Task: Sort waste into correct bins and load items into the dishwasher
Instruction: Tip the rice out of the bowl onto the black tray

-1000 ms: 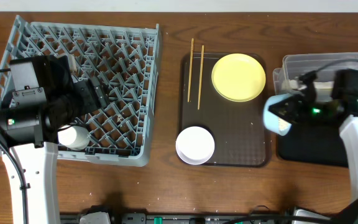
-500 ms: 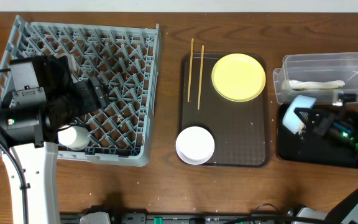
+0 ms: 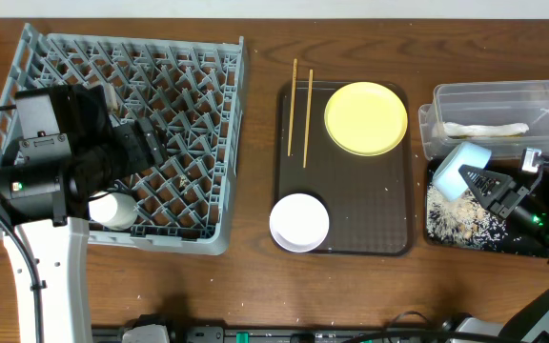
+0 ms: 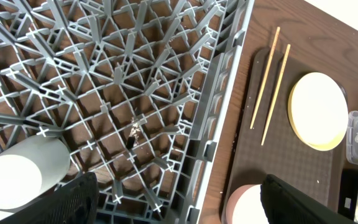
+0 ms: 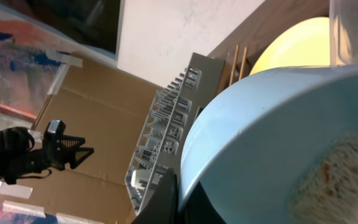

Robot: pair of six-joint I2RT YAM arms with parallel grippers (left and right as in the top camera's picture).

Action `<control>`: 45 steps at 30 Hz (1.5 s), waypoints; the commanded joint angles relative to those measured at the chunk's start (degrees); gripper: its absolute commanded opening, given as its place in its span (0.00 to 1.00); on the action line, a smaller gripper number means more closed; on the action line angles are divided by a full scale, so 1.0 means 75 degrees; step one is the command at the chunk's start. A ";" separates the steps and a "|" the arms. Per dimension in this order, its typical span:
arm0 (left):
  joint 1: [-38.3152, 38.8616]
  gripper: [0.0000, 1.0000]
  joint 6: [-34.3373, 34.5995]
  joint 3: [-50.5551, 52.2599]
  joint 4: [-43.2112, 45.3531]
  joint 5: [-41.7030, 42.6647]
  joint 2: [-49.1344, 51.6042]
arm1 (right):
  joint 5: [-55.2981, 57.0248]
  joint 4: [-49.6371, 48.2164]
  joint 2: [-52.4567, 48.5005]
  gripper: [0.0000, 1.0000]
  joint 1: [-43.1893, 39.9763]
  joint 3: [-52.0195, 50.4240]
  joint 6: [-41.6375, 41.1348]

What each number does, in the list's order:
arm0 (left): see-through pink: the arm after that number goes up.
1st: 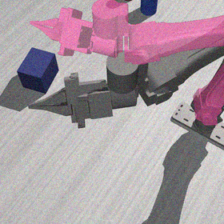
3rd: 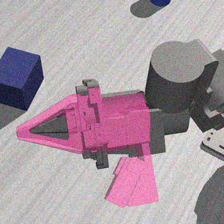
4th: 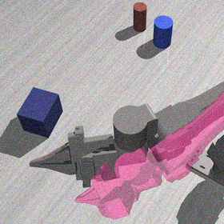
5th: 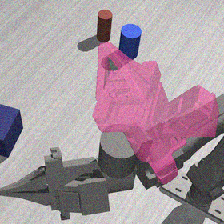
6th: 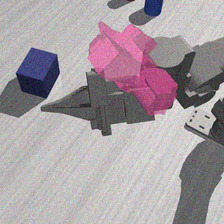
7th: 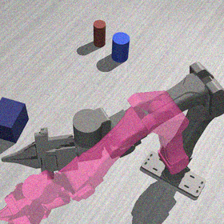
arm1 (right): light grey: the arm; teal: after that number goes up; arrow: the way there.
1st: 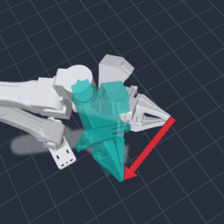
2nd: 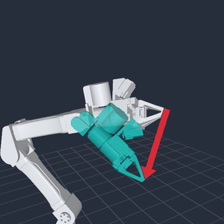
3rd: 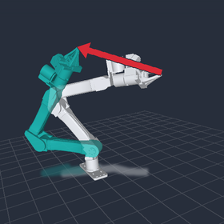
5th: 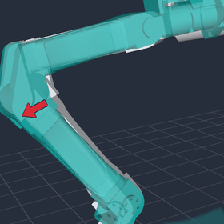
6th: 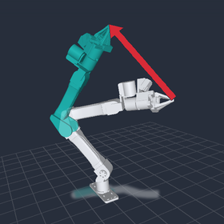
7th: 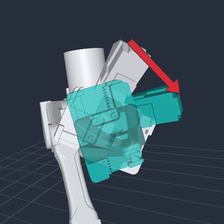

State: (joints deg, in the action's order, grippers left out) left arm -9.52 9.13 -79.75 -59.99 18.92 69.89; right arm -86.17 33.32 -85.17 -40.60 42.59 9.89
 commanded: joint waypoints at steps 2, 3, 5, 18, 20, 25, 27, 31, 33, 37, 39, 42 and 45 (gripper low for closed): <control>0.0032 0.85 -0.0076 -0.0047 -0.0012 -0.0079 0.0015 | -0.0428 -0.0052 -0.0032 0.01 -0.0050 -0.0023 0.0178; 0.0032 0.85 -0.0076 -0.0047 -0.0012 -0.0079 0.0015 | -0.0428 -0.0050 -0.0032 0.01 -0.0050 -0.0023 0.0178; 0.0032 0.85 -0.0076 -0.0047 -0.0012 -0.0079 0.0015 | -0.0428 -0.0052 -0.0032 0.01 -0.0050 -0.0023 0.0178; 0.0032 0.85 -0.0076 -0.0047 0.0029 -0.0079 0.0015 | -0.0064 -0.0425 -0.0035 0.01 -0.0064 -0.0023 -0.0510; 0.0032 0.85 -0.0076 -0.0047 0.0038 -0.0079 0.0015 | -0.0431 -0.0399 -0.0003 0.01 -0.0020 -0.0017 -0.0530; 0.0032 0.85 -0.0076 -0.0047 0.0131 -0.0079 0.0017 | 0.0119 -0.0411 0.0012 0.01 0.0000 -0.0023 -0.0764; 0.0032 0.85 -0.0073 -0.0047 0.0134 -0.0079 0.0017 | -0.0425 -0.0455 0.0012 0.01 0.0052 -0.0020 -0.0568; 0.0032 0.85 -0.0076 -0.0047 0.0134 -0.0079 0.0020 | 0.0259 -0.0382 0.0012 0.01 0.0067 -0.0023 -0.0755; 0.0032 0.85 -0.0073 -0.0047 0.0119 -0.0079 0.0020 | -0.0329 -0.0248 0.0012 0.01 0.0085 -0.0023 -0.0405; 0.0032 0.85 -0.0073 -0.0047 0.0140 -0.0076 0.0020 | 0.0568 -0.0274 0.0012 0.01 0.0087 -0.0023 -0.0906; 0.0032 0.85 -0.0073 -0.0047 0.0128 -0.0076 0.0020 | -0.0428 -0.0306 0.0012 0.01 0.0105 -0.0023 -0.0458; 0.0032 0.85 -0.0073 -0.0047 0.0134 -0.0076 0.0020 | 0.0638 -0.0440 0.0009 0.01 0.0125 -0.0023 -0.0600; 0.0032 0.85 -0.0073 -0.0047 0.0152 -0.0076 0.0020 | 0.1192 -0.0321 0.0012 0.01 0.0125 -0.0023 -0.1139</control>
State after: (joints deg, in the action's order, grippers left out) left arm -9.52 9.13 -79.75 -58.89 18.92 69.89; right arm -80.51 30.57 -85.17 -40.21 42.57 3.75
